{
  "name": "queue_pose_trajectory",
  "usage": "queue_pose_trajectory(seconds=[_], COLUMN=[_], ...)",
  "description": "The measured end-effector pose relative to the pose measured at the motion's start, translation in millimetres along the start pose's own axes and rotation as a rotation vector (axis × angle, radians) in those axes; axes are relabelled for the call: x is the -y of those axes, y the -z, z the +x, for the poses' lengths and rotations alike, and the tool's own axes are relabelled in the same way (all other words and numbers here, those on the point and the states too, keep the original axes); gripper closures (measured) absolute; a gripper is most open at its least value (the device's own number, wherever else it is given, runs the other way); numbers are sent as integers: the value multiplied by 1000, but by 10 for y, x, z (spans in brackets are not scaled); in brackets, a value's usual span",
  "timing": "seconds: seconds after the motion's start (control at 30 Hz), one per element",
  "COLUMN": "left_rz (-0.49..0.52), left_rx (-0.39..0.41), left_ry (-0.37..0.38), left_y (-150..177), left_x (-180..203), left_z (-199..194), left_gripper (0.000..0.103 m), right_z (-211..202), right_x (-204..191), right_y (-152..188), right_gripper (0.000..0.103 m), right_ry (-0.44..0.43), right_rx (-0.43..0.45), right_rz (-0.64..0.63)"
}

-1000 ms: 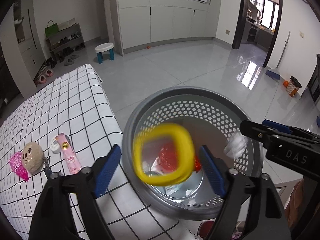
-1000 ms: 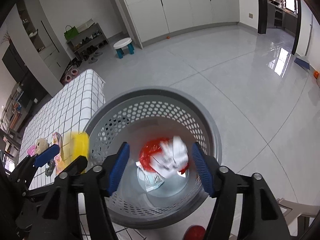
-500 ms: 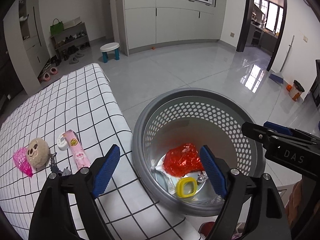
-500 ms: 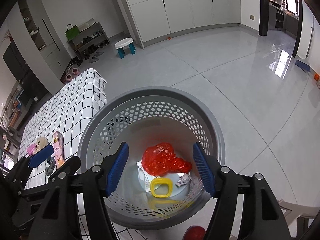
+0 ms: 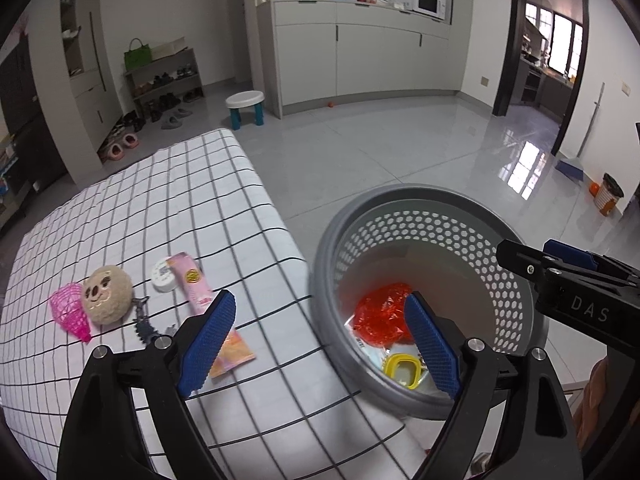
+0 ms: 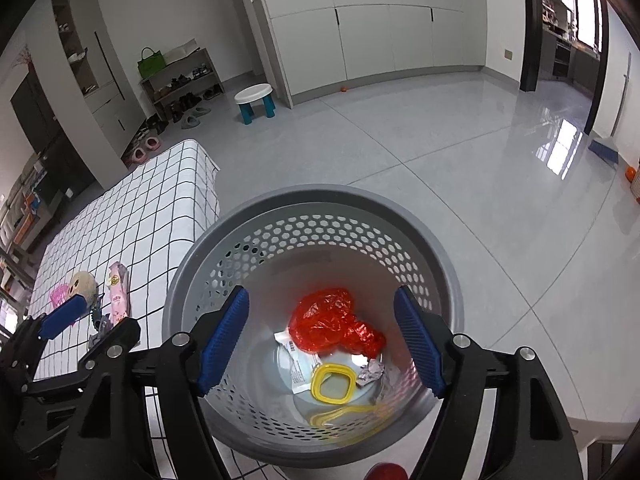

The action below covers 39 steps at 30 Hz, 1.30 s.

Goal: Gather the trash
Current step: 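Withdraw both open grippers from the basket back over the table, then lower the right gripper onto the pink snack wrapper and grasp it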

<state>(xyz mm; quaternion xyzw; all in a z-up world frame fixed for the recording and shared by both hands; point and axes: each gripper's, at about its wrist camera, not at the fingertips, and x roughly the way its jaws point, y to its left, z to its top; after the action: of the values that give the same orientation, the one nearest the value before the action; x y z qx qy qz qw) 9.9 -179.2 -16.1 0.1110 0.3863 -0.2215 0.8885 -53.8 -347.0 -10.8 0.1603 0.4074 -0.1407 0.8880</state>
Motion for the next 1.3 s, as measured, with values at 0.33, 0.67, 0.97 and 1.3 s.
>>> queue_pose_trajectory(seconds=[0.33, 0.67, 0.97, 1.3], left_rz=[-54, -99, -128, -182], left_rx=[6, 20, 20, 18], left_ry=[-58, -125, -170, -186], left_y=[75, 221, 349, 445], left_x=[-405, -920, -1250, -1506], left_z=[-157, -399, -520, -496], left_gripper=[18, 18, 18, 18], right_z=[5, 140, 131, 205], right_x=[-371, -838, -1152, -1438], right_y=[10, 115, 168, 246], right_gripper=[28, 28, 28, 28], right_ry=[-29, -58, -114, -137], right_rx=[33, 3, -6, -22], right_rz=[-58, -131, -153, -197])
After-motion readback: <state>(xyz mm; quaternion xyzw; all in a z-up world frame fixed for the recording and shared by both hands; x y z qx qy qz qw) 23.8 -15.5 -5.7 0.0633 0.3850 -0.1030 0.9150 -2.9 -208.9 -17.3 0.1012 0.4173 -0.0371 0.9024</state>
